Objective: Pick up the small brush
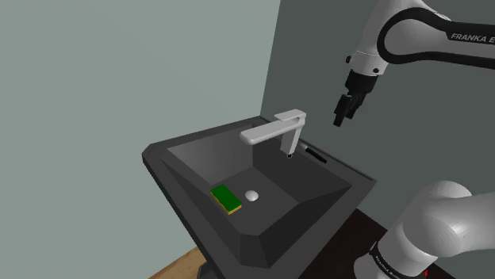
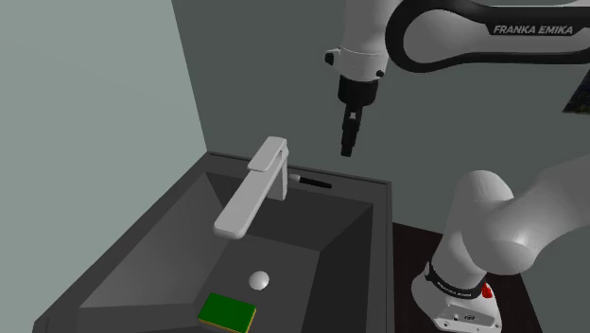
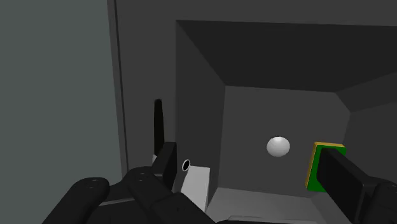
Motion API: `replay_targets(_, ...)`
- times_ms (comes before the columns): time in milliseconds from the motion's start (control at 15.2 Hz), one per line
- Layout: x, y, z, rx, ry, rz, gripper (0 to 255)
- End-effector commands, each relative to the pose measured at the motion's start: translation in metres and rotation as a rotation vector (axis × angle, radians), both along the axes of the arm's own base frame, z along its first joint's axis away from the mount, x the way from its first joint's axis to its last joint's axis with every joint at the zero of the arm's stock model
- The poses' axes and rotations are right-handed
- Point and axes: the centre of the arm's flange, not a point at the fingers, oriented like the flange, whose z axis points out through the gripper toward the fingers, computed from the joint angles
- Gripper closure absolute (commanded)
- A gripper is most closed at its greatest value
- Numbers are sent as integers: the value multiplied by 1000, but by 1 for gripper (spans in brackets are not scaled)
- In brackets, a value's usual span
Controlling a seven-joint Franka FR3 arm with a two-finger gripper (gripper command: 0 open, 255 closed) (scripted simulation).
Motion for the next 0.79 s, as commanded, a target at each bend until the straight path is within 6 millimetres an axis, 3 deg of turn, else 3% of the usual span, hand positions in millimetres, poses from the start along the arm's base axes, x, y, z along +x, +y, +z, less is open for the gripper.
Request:
replay_targets(0, 0, 0, 0, 0, 0, 0, 0)
replay_targets(726, 60, -83, -108, 64, -20, -2, 0)
